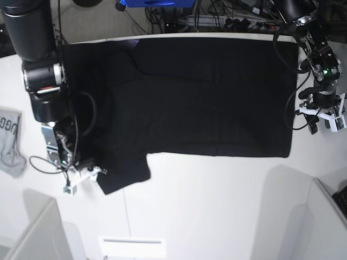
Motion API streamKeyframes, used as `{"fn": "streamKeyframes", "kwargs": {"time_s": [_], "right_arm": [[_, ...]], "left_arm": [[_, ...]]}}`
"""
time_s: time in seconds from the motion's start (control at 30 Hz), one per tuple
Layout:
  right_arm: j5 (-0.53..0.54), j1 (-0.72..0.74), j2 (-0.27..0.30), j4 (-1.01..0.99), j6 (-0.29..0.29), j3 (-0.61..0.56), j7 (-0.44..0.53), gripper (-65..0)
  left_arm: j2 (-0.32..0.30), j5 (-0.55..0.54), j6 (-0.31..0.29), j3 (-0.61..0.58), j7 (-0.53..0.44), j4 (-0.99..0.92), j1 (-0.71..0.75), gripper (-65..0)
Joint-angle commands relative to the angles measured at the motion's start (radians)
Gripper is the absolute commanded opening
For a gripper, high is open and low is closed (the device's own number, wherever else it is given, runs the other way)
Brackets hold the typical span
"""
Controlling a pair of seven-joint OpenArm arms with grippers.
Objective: Fold the T-shirt properly
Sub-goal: 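Release the shoulder edge and move both grippers to the hem, then grasp the hem edge of the shirt with both grippers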
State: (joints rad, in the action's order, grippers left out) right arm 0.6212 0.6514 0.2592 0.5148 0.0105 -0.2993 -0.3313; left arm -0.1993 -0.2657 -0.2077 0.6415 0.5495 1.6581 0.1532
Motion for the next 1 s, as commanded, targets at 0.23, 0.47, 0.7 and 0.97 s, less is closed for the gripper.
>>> {"fn": "streamKeyframes", "kwargs": {"time_s": [0.23, 0.47, 0.7, 0.97], "right_arm": [[0.002, -0.005, -0.013, 0.014, 0.056, 0.001, 0.007, -29.4], [0.002, -0.026, -0.016, 0.014, 0.056, 0.001, 0.007, -33.3], [0.002, -0.026, -0.016, 0.011, 0.055, 0.001, 0.007, -65.0], [0.004, -0.026, -0.016, 0.008, 0.049, 0.001, 0.007, -65.0]], "left_arm": [[-0.015, -0.004, 0.006, 0.005, -0.026, -0.003, -0.007, -33.4], [-0.015, -0.004, 0.006, 0.005, -0.026, -0.019, -0.007, -33.4], [-0.016, -0.004, 0.006, 0.004, -0.026, -0.071, -0.051, -33.2], [-0.033, -0.004, 0.006, -0.005, -0.026, -0.180, -0.148, -14.2]]}}
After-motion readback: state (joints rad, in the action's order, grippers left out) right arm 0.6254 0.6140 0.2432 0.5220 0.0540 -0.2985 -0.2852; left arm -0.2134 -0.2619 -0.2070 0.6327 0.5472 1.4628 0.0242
